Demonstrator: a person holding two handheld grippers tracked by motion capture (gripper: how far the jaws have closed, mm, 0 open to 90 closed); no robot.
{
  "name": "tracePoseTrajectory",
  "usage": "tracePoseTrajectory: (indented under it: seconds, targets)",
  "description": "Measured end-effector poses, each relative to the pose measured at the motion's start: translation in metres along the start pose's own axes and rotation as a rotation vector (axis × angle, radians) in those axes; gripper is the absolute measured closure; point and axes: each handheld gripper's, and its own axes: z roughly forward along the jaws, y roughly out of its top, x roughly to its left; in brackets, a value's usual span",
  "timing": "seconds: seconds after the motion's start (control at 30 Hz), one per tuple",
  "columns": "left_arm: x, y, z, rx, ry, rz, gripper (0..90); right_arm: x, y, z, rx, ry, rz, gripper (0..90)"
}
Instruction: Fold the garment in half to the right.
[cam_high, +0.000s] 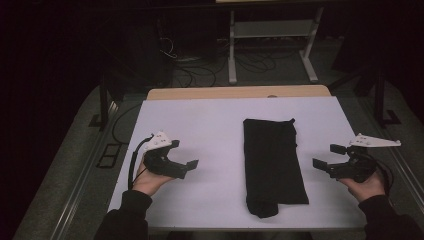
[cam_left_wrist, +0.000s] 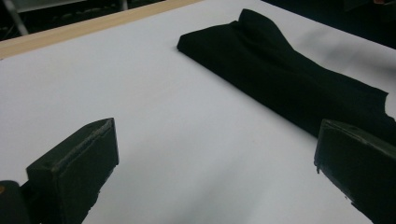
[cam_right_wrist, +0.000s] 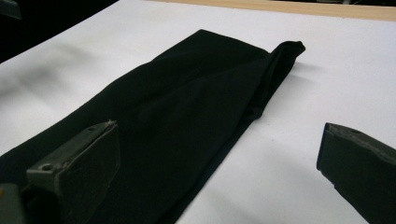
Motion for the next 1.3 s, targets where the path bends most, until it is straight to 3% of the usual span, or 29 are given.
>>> tracePoseTrajectory:
  seconds: [0.5, 0.67, 0.97, 1.3]
  targets:
    - [0.015, -0.027, -0.017, 0.002, 0.047, -0.047, 0.0, 0.001, -0.004, -0.002, 0.002, 0.001, -0.001, 0.0]
    - [0.020, -0.036, -0.024, -0.019, 0.069, -0.072, 0.0, 0.002, -0.005, -0.003, 0.001, 0.001, 0.000, 0.0]
    - [0.034, -0.054, -0.044, -0.062, 0.128, -0.113, 0.0, 0.002, -0.007, -0.004, 0.001, -0.001, -0.002, 0.0]
    - [0.045, -0.079, -0.061, -0.054, 0.200, -0.124, 0.0, 0.003, -0.009, -0.005, 0.005, 0.004, -0.007, 0.0]
